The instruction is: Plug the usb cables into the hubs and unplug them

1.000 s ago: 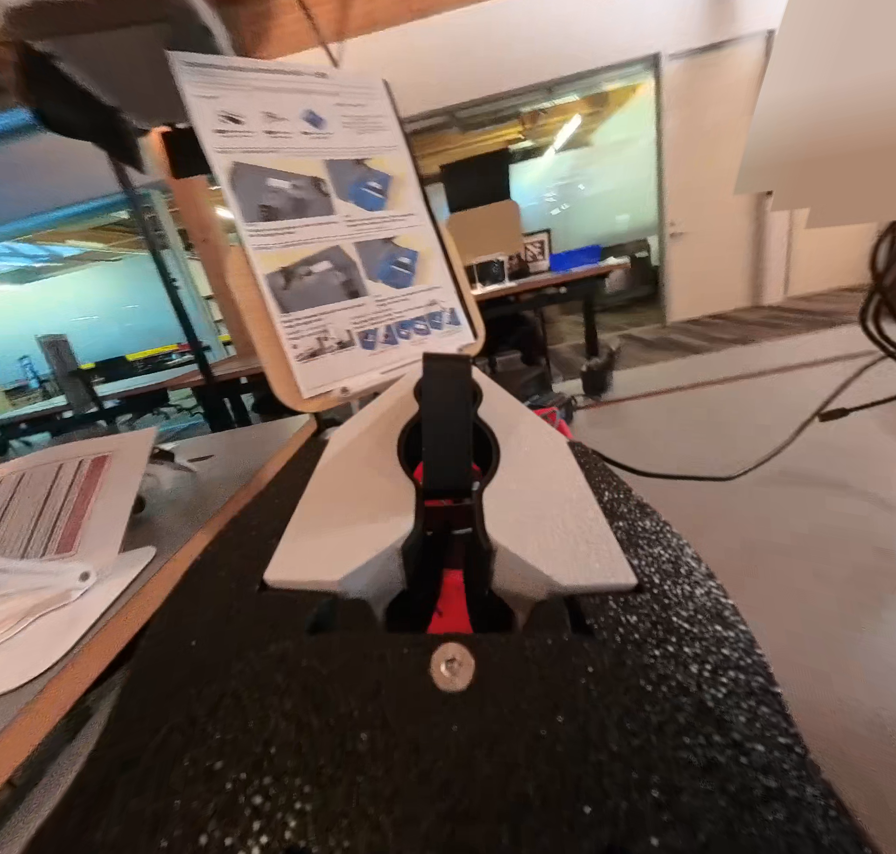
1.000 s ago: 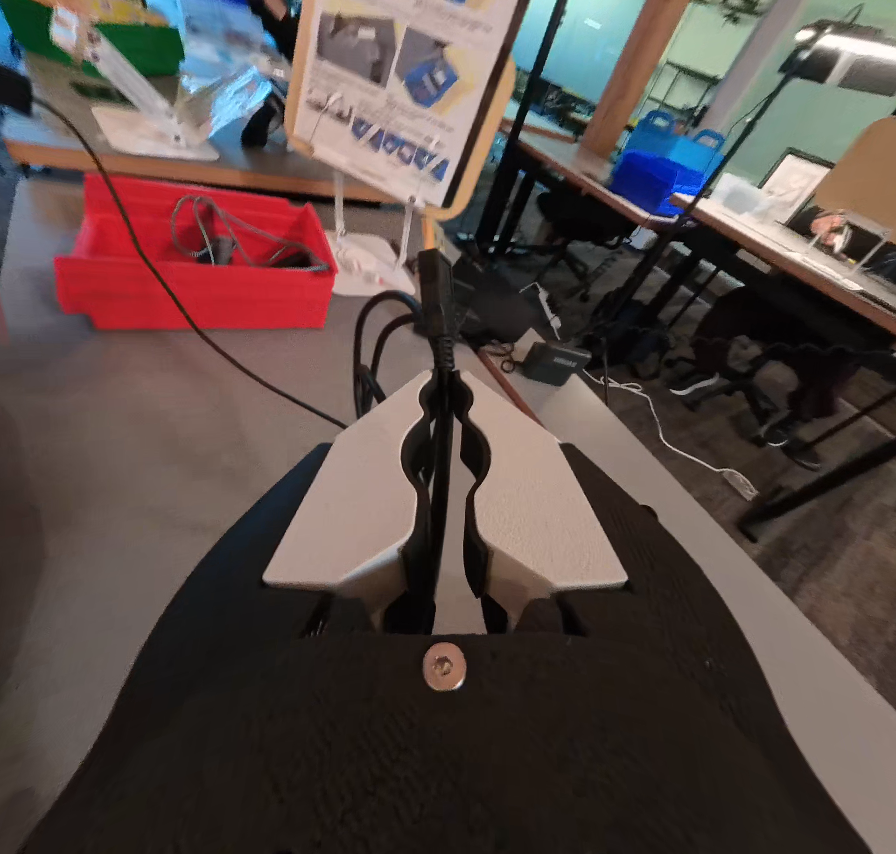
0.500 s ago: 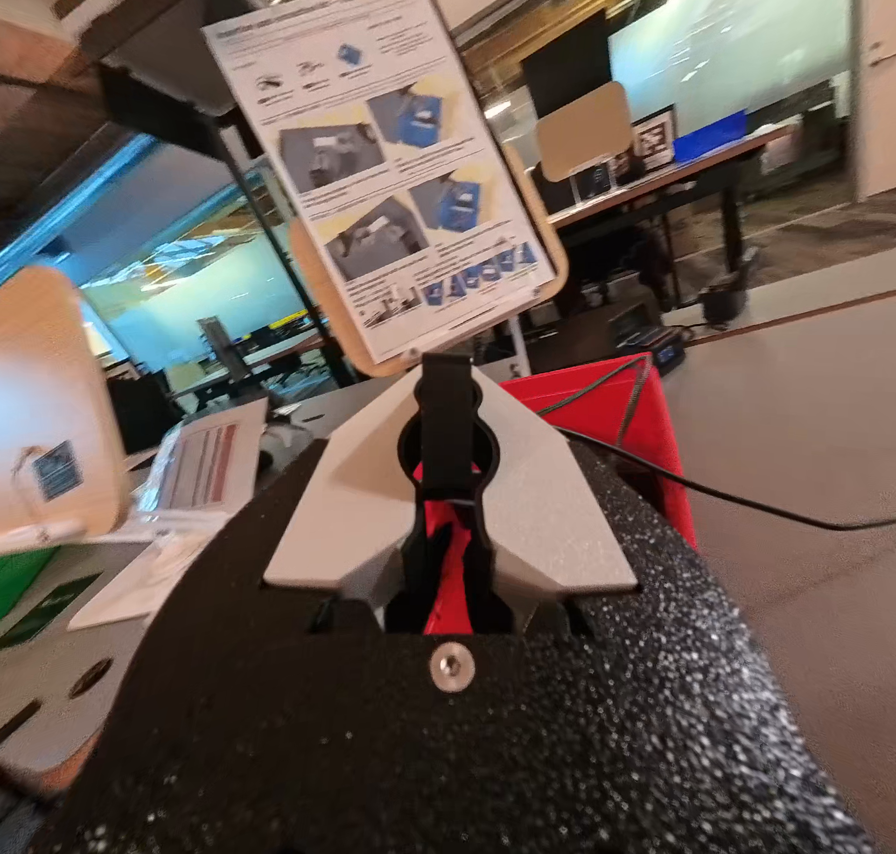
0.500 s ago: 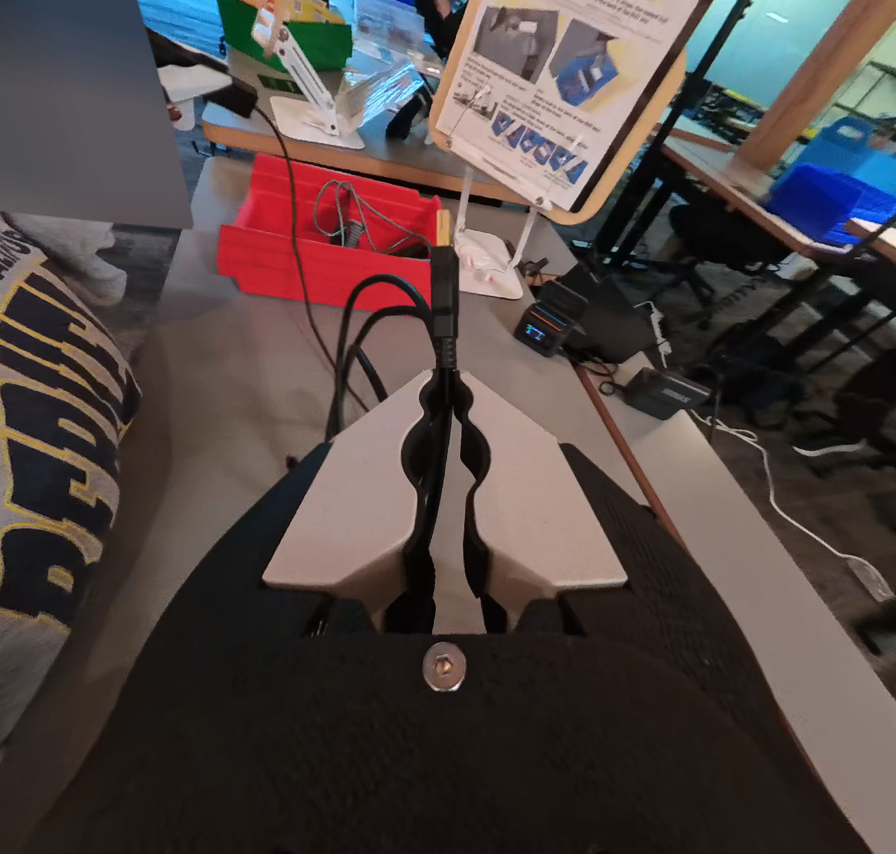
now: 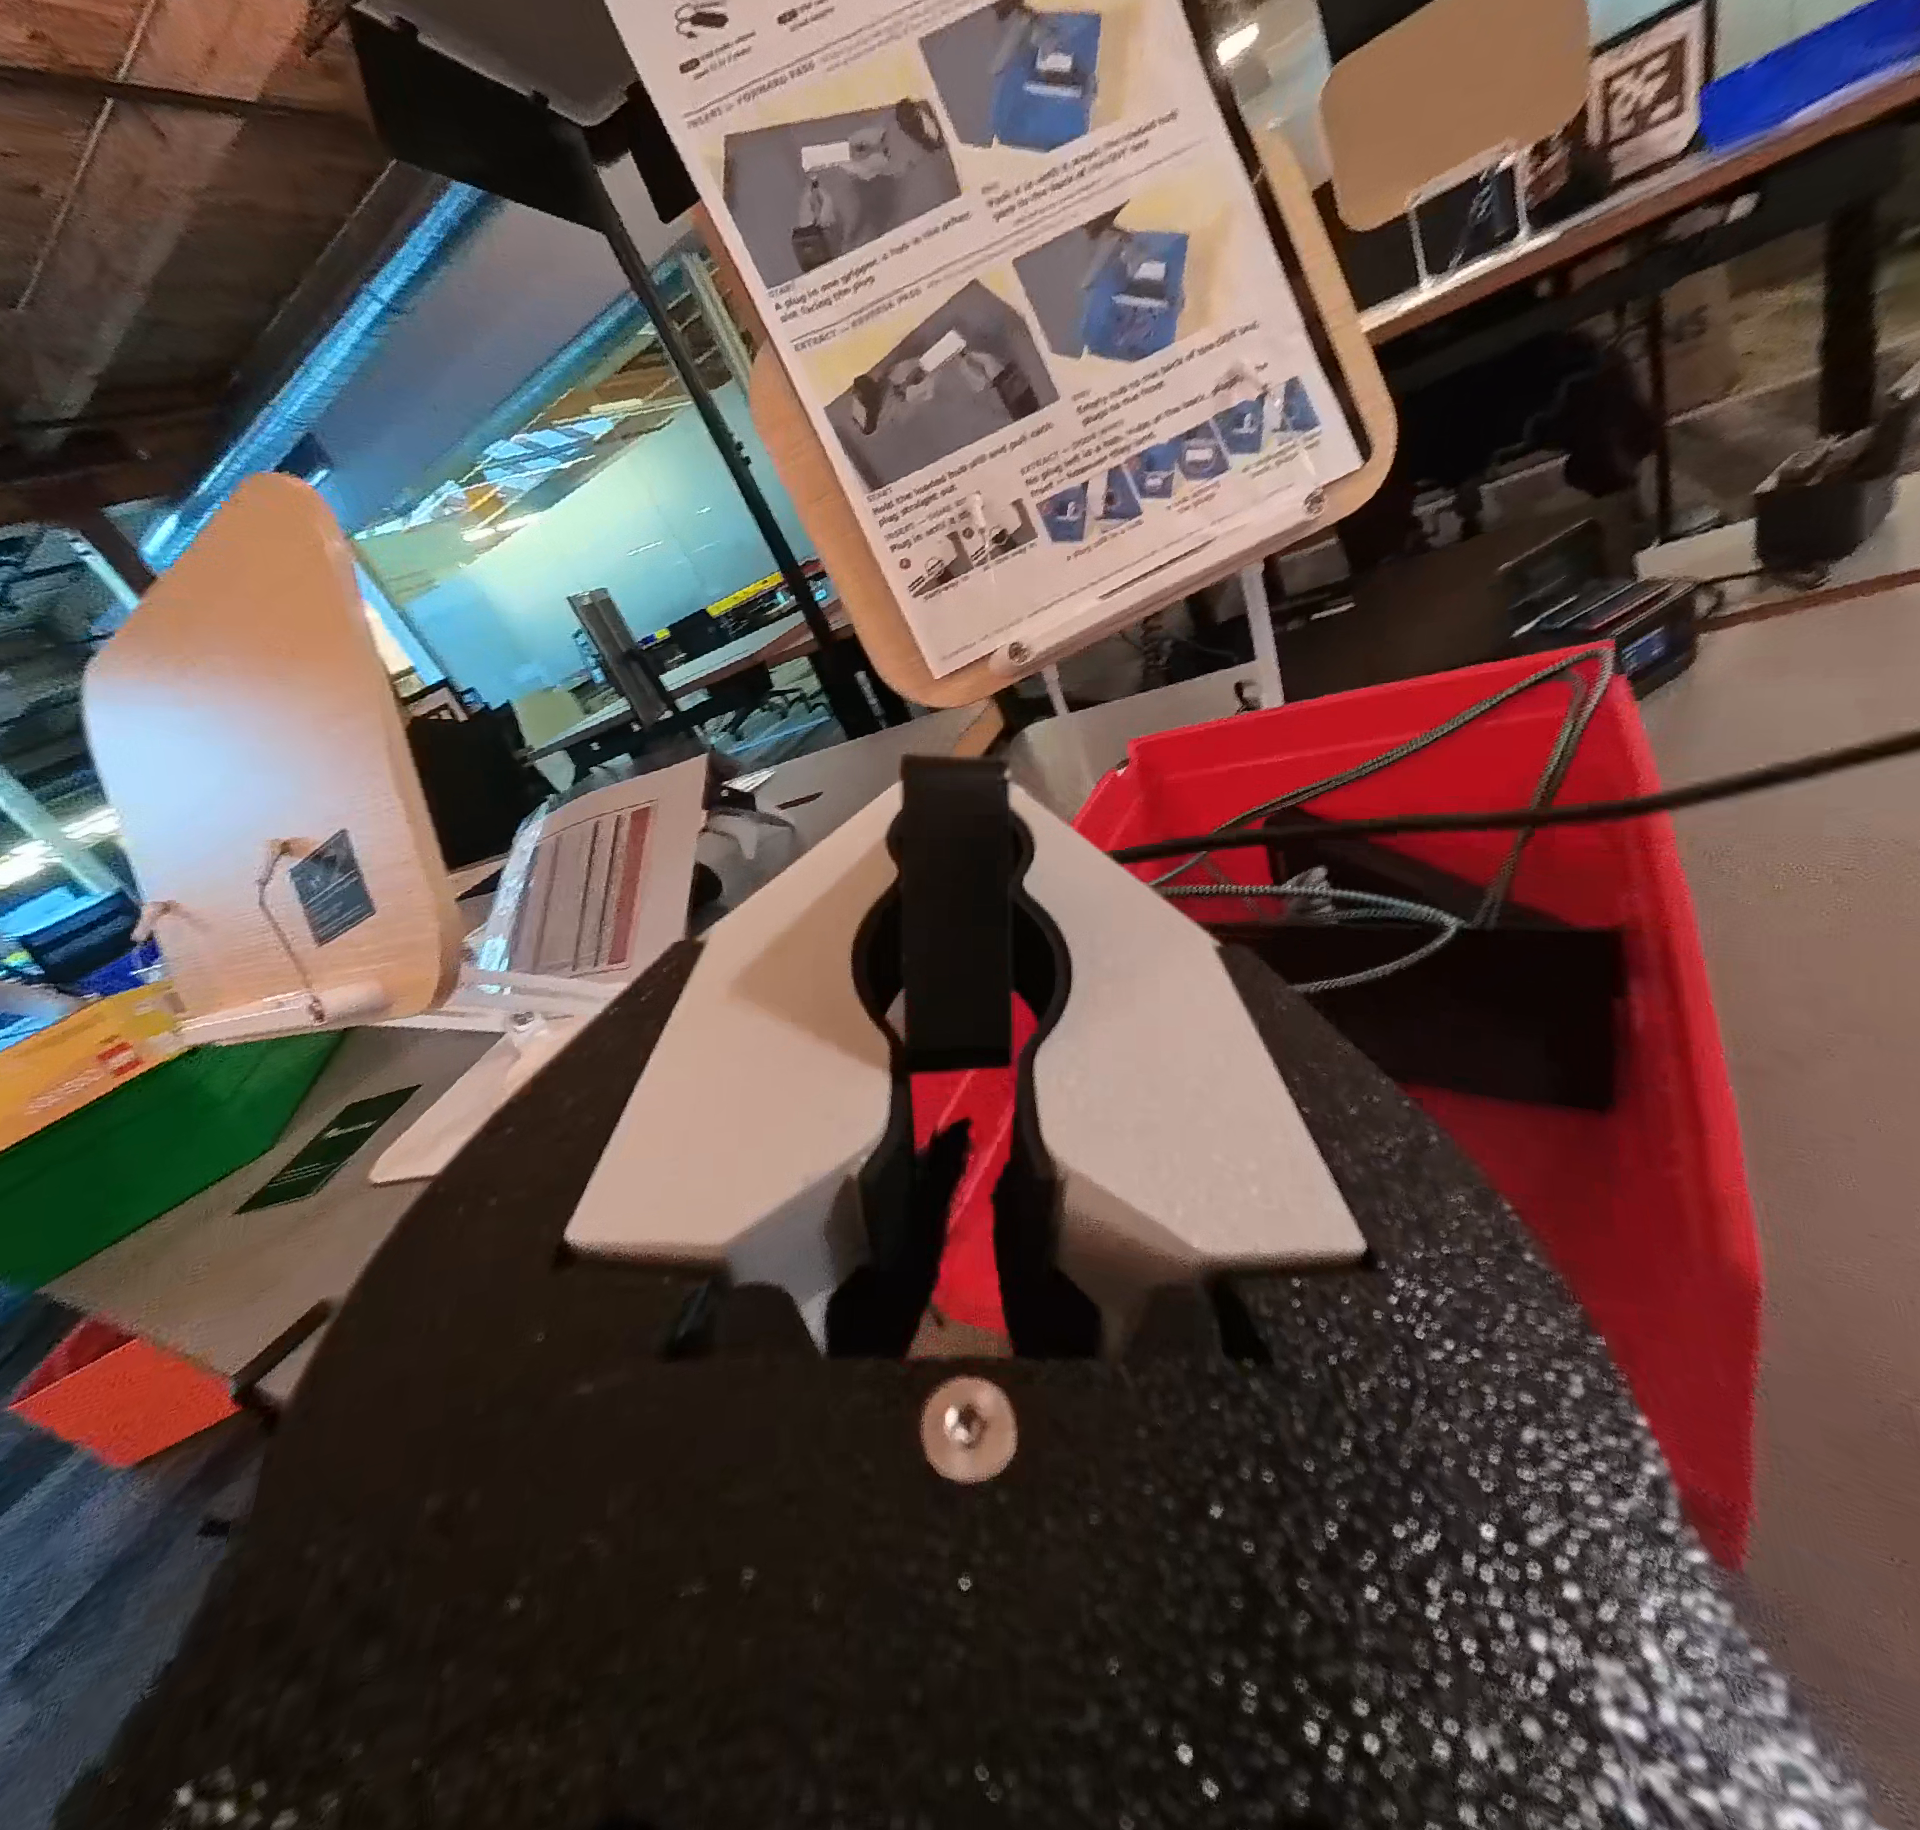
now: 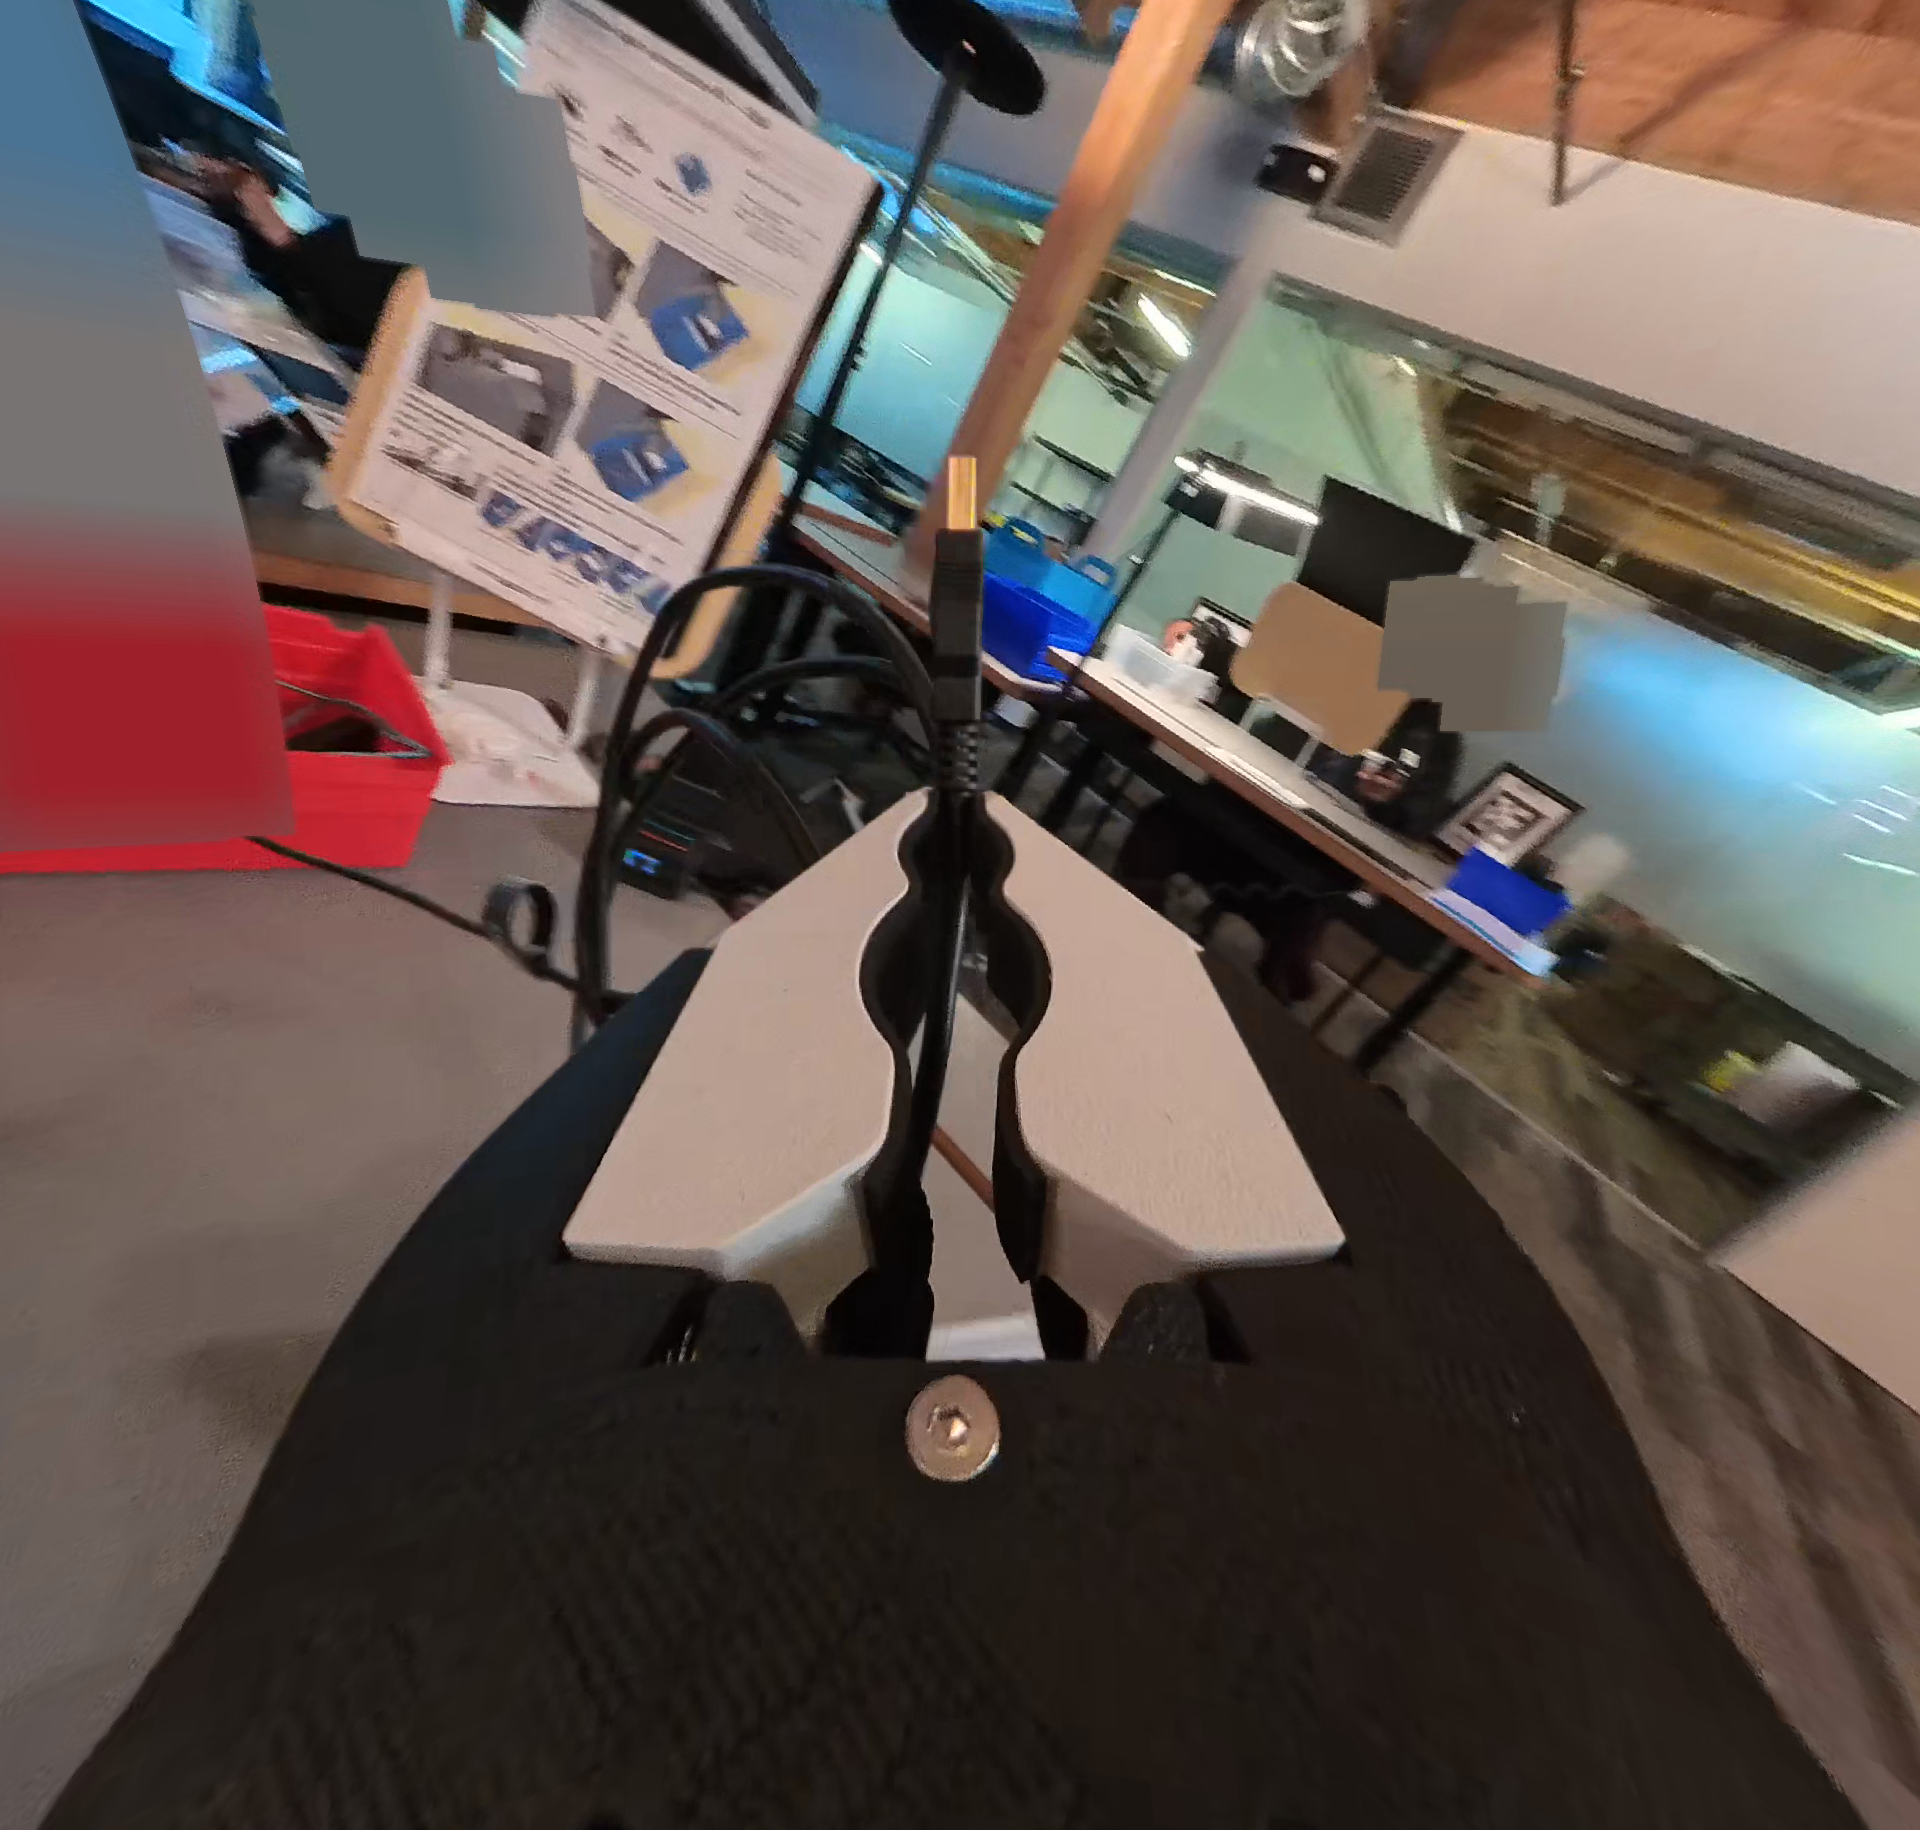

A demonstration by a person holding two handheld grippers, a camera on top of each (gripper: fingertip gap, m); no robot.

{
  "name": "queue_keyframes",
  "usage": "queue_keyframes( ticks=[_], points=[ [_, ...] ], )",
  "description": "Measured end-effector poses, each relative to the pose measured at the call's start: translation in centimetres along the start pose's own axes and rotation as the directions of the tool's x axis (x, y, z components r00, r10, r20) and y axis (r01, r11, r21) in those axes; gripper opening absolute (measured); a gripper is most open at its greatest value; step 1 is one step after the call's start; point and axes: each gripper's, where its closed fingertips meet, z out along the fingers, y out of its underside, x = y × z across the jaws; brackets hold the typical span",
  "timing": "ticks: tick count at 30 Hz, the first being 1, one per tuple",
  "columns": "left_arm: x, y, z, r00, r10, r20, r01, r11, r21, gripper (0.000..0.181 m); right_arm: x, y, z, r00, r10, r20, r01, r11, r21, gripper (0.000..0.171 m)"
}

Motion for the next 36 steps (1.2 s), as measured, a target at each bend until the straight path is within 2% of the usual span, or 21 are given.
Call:
queue_keyframes(
  ticks=[7, 12, 18, 22, 28, 32, 36],
  points=[
    [-1.4, 1.8, 0.4, 0.999, 0.009, 0.049, -0.006, 0.998, -0.065, 0.009, 2.8, 0.5, -3.4, 0.991, -0.026, -0.134, 0.016, 0.997, -0.080, 0.002],
    [-0.5, 2.4, 0.8, 1.000, -0.010, 0.006, 0.011, 0.997, -0.072, 0.009, 2.0, 0.1, -3.8, 0.994, -0.014, -0.106, 0.008, 0.998, -0.062, 0.002],
    [2.0, 1.0, 0.8, 0.994, -0.037, -0.100, 0.036, 0.999, -0.011, 0.009, -1.3, -1.2, -1.6, 0.999, 0.029, 0.021, -0.029, 1.000, -0.002, 0.002],
    [3.7, -1.0, 0.3, 0.982, -0.059, -0.182, 0.070, 0.996, 0.059, 0.008, -6.2, -1.7, 1.3, 0.984, 0.064, 0.166, -0.065, 0.998, -0.001, 0.003],
    [5.1, -2.6, -0.1, 0.969, -0.056, -0.241, 0.083, 0.991, 0.103, 0.009, -13.7, 1.4, 5.2, 0.927, 0.058, 0.371, -0.014, 0.993, -0.119, 0.002],
    [4.7, -2.7, -0.3, 0.974, -0.044, -0.222, 0.069, 0.992, 0.105, 0.009, -13.8, 3.9, 6.4, 0.938, 0.022, 0.347, 0.047, 0.981, -0.188, 0.001],
    [4.7, -2.7, -0.4, 0.970, -0.052, -0.237, 0.079, 0.991, 0.106, 0.009, -10.7, 3.4, 5.4, 0.968, -0.051, 0.247, 0.100, 0.976, -0.192, 0.001]
  ],
)
